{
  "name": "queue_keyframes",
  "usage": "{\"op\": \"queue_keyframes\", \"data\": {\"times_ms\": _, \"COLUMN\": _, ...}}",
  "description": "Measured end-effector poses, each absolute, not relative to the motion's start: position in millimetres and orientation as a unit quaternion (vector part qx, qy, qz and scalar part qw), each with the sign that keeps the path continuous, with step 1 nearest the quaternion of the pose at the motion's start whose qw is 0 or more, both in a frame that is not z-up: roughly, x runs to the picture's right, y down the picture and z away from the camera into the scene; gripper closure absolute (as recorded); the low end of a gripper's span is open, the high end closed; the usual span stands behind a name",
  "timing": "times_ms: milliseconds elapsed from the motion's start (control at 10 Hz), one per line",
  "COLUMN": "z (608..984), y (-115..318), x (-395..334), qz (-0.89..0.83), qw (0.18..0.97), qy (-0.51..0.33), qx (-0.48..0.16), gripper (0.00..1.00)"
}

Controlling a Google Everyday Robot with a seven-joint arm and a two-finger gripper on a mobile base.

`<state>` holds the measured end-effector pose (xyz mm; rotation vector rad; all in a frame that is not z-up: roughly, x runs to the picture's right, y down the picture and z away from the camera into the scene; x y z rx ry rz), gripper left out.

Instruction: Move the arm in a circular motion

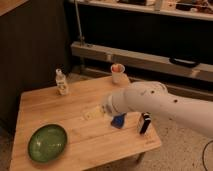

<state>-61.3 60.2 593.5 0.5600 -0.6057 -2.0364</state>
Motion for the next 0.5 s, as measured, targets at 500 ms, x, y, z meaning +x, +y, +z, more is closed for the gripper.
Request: {"op": "queue_keyframes", "data": {"times_ms": 500, "z": 604, "y": -13, "x": -166, "qz": -0.830, "qw": 0.410, "qy": -0.243, "qx": 0.289, "gripper": 0.20}}
